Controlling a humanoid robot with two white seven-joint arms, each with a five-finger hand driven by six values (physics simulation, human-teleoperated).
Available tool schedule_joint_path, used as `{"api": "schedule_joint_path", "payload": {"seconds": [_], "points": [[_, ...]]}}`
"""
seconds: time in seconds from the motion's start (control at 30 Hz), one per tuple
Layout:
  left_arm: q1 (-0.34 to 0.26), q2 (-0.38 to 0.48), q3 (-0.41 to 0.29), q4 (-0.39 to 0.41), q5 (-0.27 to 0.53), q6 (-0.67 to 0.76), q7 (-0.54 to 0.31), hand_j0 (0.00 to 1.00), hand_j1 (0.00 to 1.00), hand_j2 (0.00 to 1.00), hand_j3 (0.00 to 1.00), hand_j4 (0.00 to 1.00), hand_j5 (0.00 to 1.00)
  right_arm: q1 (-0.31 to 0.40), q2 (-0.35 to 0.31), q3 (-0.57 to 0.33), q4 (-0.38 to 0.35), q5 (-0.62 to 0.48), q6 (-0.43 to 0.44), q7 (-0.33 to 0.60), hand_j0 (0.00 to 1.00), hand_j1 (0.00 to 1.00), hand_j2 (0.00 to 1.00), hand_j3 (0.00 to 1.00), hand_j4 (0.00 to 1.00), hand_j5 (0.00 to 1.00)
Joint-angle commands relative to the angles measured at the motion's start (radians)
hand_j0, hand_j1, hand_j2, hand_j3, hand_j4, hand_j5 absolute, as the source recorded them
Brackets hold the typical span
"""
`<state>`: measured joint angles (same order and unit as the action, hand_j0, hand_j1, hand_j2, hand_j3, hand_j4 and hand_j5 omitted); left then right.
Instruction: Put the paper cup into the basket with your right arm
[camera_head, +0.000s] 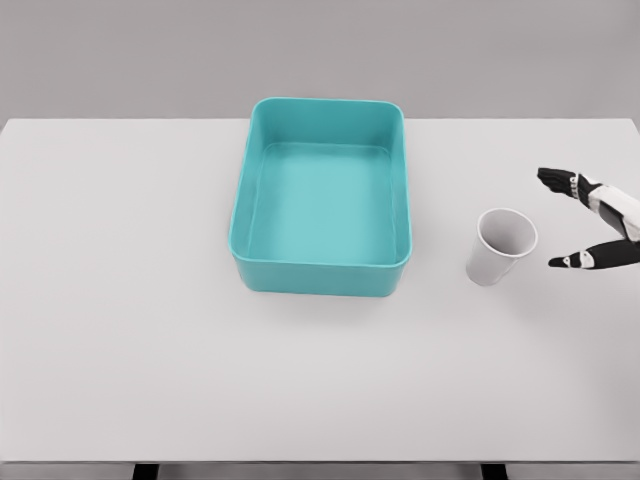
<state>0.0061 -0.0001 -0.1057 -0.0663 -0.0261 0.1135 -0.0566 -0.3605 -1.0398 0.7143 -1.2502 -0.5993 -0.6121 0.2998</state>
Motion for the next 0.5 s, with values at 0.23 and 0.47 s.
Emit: {"api": "schedule_joint_path", "payload": {"seconds": [0.23, 0.47], "points": [[0.0, 0.0, 0.0, 0.0, 0.0, 0.0, 0.0, 1.0, 1.0, 1.0, 1.0, 1.0, 1.0, 0.098, 0.029, -0.015, -0.012, -0.027, 0.001, -0.074, 1.0, 1.0, 1.0, 1.0, 1.0, 1.0], [0.0, 0.0, 0.0, 0.0, 0.0, 0.0, 0.0, 1.0, 1.0, 1.0, 1.0, 1.0, 1.0, 0.115, 0.075, -0.015, -0.02, -0.027, 0.001, -0.116, 1.0, 1.0, 1.0, 1.0, 1.0, 1.0]]}}
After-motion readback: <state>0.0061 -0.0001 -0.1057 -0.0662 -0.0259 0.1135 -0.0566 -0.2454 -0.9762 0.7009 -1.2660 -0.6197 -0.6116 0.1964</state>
